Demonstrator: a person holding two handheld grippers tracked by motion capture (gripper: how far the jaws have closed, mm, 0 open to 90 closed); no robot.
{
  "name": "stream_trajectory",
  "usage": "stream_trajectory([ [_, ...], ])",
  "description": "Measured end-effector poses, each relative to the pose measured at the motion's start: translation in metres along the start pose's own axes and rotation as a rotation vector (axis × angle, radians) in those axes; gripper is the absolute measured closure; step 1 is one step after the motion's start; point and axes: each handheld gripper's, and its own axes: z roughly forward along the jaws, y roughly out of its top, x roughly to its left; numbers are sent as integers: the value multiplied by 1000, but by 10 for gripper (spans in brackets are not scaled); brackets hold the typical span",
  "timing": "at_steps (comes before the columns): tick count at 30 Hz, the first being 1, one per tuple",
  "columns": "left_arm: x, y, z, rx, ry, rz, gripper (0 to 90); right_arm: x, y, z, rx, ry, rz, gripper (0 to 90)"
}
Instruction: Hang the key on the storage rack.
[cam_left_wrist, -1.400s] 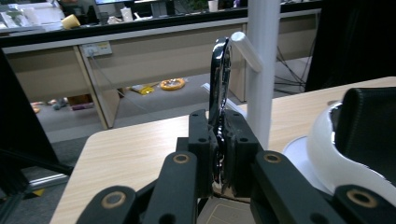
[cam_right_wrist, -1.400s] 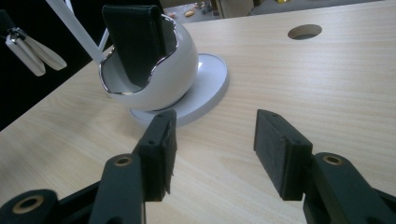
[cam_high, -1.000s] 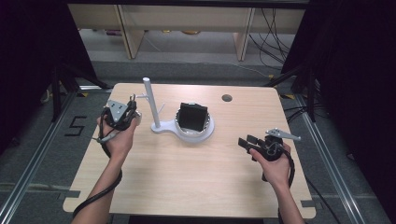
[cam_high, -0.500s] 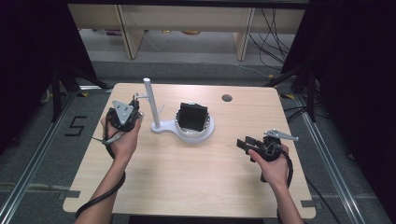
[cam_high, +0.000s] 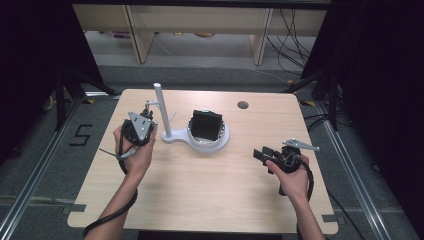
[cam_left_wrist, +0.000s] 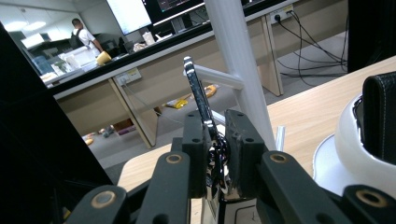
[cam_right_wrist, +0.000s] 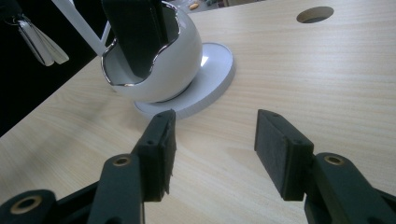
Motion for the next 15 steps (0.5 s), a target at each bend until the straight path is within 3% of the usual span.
stream_trajectory([
  [3,-2,1,-1,-4,21,45,774,3,0,0,16,9,37,493],
  [6,-5,4,-3,-5,17,73,768,2,0,0,13,9,19,493],
  [15,-6,6,-3,-27,-37,-13,695,2,-1,0,20,5,18,491],
])
